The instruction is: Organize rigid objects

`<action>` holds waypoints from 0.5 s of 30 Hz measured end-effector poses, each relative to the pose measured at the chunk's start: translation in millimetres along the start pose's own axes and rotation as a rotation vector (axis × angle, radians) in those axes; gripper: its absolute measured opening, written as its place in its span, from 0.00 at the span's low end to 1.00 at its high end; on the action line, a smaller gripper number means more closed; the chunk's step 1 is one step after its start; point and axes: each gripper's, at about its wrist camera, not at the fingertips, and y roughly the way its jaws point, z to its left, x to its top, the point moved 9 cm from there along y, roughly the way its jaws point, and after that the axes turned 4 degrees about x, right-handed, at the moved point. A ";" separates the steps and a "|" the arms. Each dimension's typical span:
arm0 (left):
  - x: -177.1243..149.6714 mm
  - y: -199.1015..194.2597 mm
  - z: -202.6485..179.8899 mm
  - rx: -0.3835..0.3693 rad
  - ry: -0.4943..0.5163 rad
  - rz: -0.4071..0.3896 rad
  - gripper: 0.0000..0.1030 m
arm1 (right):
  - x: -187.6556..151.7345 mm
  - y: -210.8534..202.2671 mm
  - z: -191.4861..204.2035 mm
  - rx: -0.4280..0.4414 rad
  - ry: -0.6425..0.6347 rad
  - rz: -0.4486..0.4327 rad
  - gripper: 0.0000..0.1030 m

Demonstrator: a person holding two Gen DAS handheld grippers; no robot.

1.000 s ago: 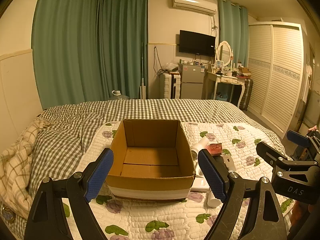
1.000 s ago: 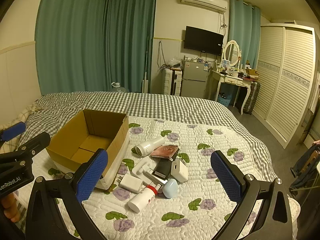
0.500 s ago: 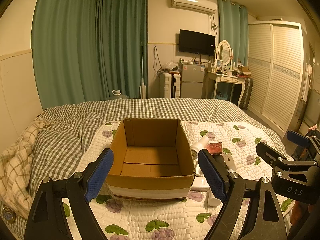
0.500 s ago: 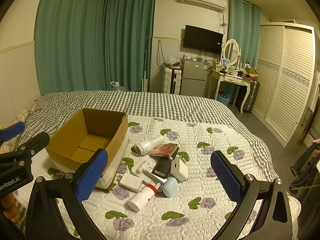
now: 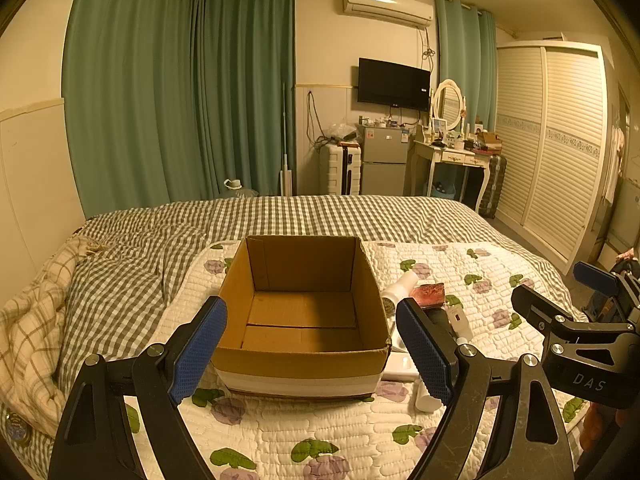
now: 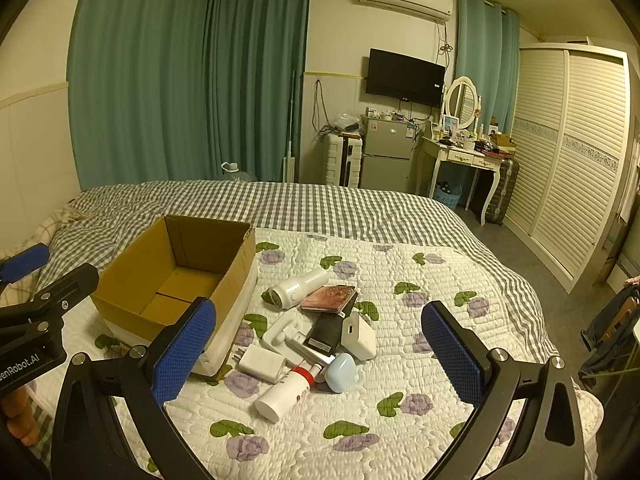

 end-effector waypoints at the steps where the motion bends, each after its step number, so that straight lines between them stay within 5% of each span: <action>1: 0.0 0.1 -0.2 0.000 0.000 0.001 0.87 | 1.1 0.0 -0.1 0.001 0.001 0.000 1.00; 15: -1.3 0.1 0.9 0.000 0.002 0.002 0.87 | 1.2 0.1 0.1 0.001 0.002 0.002 1.00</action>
